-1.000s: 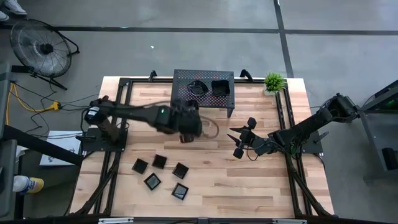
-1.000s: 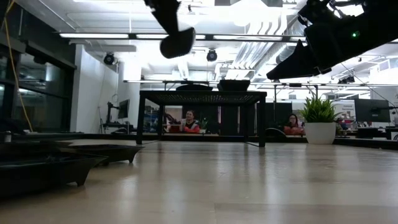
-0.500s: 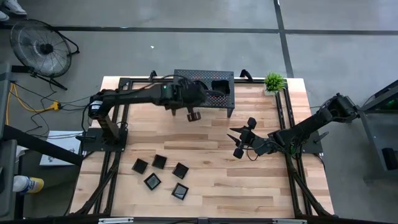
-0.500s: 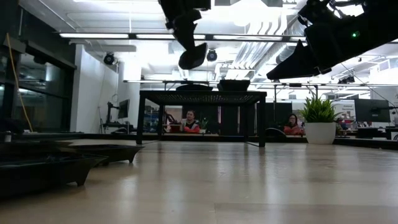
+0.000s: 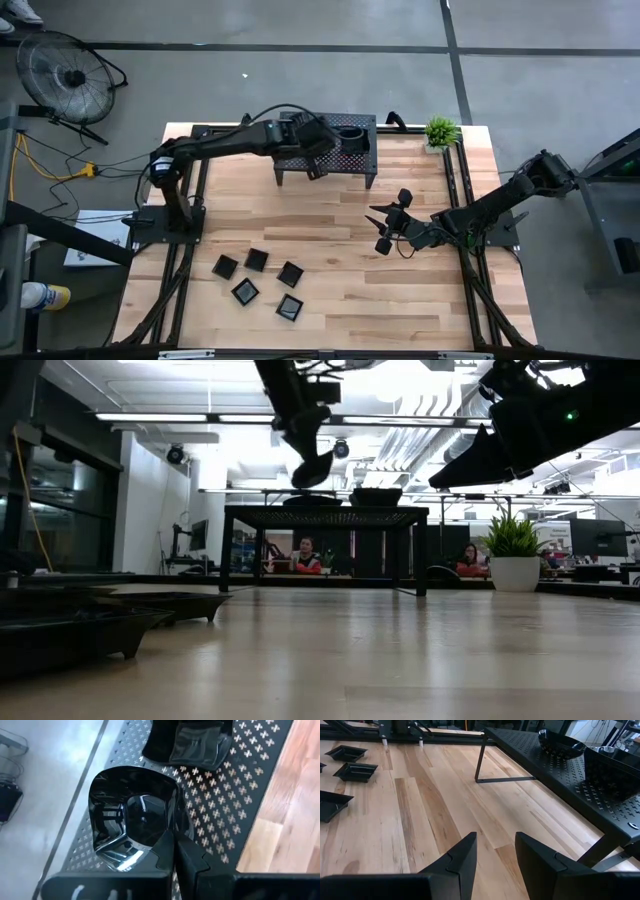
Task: Pick & Place Mini shaped plates
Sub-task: Stack the black leaf shaped plate on top of the black leaf shaped plates on the shelf
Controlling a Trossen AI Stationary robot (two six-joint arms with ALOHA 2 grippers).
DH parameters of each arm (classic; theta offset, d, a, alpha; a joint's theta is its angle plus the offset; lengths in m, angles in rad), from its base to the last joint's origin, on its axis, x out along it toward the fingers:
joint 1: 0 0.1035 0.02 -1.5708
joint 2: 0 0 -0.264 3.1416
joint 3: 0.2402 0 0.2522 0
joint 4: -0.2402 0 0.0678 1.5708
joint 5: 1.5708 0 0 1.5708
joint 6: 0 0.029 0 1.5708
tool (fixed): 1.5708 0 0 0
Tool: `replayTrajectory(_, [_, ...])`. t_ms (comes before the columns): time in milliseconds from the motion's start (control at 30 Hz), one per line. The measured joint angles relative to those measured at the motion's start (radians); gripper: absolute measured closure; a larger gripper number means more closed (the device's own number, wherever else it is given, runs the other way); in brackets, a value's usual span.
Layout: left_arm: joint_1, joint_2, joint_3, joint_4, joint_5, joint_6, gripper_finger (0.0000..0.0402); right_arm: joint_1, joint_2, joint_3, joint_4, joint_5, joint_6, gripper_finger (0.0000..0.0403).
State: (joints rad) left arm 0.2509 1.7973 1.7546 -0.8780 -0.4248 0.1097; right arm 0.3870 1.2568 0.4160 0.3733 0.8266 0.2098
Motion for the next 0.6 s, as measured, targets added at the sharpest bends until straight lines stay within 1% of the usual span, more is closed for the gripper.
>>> replayTrajectory(67, [0.001, 0.018, 0.000, 0.011, 0.003, 0.000, 0.0401, 0.000, 0.000, 0.000, -0.001, 0.000, 0.000, 0.0273])
replayTrajectory(200, [-0.002, 0.035, 0.000, 0.021, -0.032, -0.003, 0.0401, 0.000, 0.000, 0.000, -0.002, -0.002, 0.002, 0.0273])
replayTrajectory(300, [-0.002, 0.036, 0.000, 0.016, -0.034, -0.016, 0.0401, 0.000, 0.000, 0.000, -0.004, -0.005, 0.012, 0.0273])
replayTrajectory(600, [-0.004, 0.036, 0.000, 0.015, -0.038, -0.122, 0.0401, 0.000, 0.000, 0.000, -0.016, -0.004, 0.018, 0.0273])
